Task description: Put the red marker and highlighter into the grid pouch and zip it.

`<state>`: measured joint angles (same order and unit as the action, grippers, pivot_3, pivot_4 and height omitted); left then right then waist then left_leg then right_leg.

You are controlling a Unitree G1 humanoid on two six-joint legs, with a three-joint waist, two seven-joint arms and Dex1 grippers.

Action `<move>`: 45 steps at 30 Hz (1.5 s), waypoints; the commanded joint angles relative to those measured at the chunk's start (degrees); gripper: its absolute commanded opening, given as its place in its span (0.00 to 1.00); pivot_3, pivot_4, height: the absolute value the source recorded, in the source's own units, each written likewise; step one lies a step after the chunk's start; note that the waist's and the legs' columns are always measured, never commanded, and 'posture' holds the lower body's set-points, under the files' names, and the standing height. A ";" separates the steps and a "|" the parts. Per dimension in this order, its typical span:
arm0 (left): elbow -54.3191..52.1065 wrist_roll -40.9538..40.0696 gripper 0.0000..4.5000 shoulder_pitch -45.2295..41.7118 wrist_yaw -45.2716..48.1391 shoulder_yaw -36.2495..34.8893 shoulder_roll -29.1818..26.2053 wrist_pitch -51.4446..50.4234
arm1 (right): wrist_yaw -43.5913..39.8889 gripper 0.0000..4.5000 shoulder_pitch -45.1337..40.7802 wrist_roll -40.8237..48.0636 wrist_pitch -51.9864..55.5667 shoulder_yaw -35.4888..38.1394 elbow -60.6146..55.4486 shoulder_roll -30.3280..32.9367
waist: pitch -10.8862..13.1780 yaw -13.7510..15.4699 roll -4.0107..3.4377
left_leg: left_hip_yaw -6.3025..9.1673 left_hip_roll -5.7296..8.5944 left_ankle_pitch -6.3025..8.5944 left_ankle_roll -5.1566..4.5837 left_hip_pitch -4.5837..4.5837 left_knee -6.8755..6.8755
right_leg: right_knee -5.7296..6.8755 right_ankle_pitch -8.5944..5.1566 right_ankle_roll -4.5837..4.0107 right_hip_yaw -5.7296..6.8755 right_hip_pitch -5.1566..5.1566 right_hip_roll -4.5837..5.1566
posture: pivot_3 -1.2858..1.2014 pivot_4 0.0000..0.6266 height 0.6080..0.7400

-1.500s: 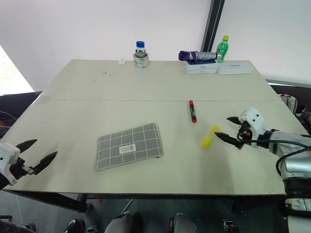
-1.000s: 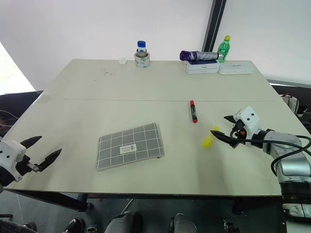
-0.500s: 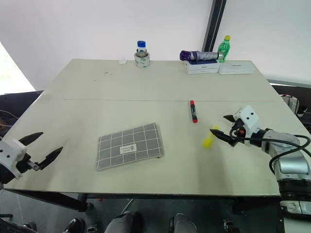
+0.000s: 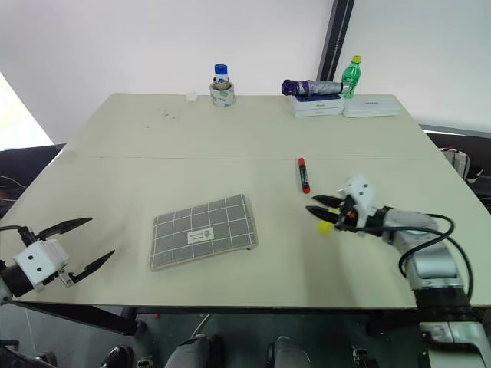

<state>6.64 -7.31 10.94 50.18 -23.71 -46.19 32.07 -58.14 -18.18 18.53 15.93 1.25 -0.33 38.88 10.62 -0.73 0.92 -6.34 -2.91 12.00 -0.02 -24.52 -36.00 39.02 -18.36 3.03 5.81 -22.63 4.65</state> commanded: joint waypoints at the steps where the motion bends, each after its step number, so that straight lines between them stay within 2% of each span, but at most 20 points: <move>1: 0.30 3.25 1.00 -0.21 -0.29 1.88 -1.69 6.13 | 2.40 0.01 -0.20 -2.91 -0.72 -4.40 -4.71 -2.45 | 0.00 0.01 0.00 | 0.00 0.01 0.00 0.00 0.00 -0.02 | 0.00 0.00 0.00 0.00 0.00 0.01 | 0.52 0.24 0.98; 9: 4.61 11.07 1.00 -2.87 -3.55 7.53 -3.28 19.22 | 6.34 0.01 -3.58 -13.84 -7.79 -12.33 1.31 -5.19 | 0.00 0.08 0.00 | 0.00 0.03 0.02 -0.01 0.00 -0.04 | 0.00 0.01 -0.04 0.01 -0.01 0.05 | 0.52 0.24 0.98; 16: 8.61 17.19 1.00 -5.44 -8.16 12.80 -3.27 25.91 | 7.85 0.01 -3.66 -16.38 -8.69 -14.98 1.63 -7.42 | 0.00 -0.08 -0.02 | -0.05 0.02 0.01 -0.02 -0.04 -0.02 | 0.00 0.01 -0.01 0.01 -0.04 0.02 | 0.52 0.24 0.98; 29: 15.23 24.48 1.00 -12.85 -15.39 20.14 -3.47 27.30 | 8.33 0.01 -3.94 -18.48 -9.16 -17.10 0.33 -9.59 | -0.04 0.16 -0.08 | -0.05 0.03 0.00 -0.03 0.05 -0.11 | 0.04 0.02 0.00 0.03 0.09 0.00 | 0.52 0.24 0.98; 35: 15.58 23.88 1.00 -14.89 -15.65 24.89 -2.97 27.87 | 8.31 0.01 -5.48 -18.89 -9.40 -16.95 1.71 -10.20 | -0.07 0.14 -0.13 | -0.05 0.03 0.00 -0.03 0.08 -0.13 | 0.05 0.02 0.00 0.03 0.12 0.00 | 0.52 0.24 0.98; 43: 16.89 23.32 1.00 -16.67 -16.52 27.41 -3.36 27.82 | 8.34 0.01 -5.44 -19.46 -10.42 -16.93 2.53 -11.07 | -0.09 0.17 -0.15 | -0.06 0.05 -0.01 -0.04 0.09 -0.14 | 0.05 0.02 0.00 0.03 0.14 0.00 | 0.52 0.24 0.98; 45: 17.36 22.41 0.88 -16.95 -16.03 28.27 -3.52 27.76 | 8.19 0.00 -5.45 -19.39 -10.28 -16.77 2.31 -10.87 | -0.10 0.14 -0.16 | -0.05 0.05 0.00 -0.04 0.10 -0.15 | 0.05 0.02 0.01 0.03 0.16 0.00 | 0.52 0.24 0.98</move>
<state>22.68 14.37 -6.91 32.56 1.53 -49.56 60.25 -49.90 -23.29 -1.17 6.83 -15.91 2.72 28.01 10.52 -0.60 0.77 -6.40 -2.86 11.99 -0.05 -24.42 -36.14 39.08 -18.33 3.03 5.85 -22.48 4.65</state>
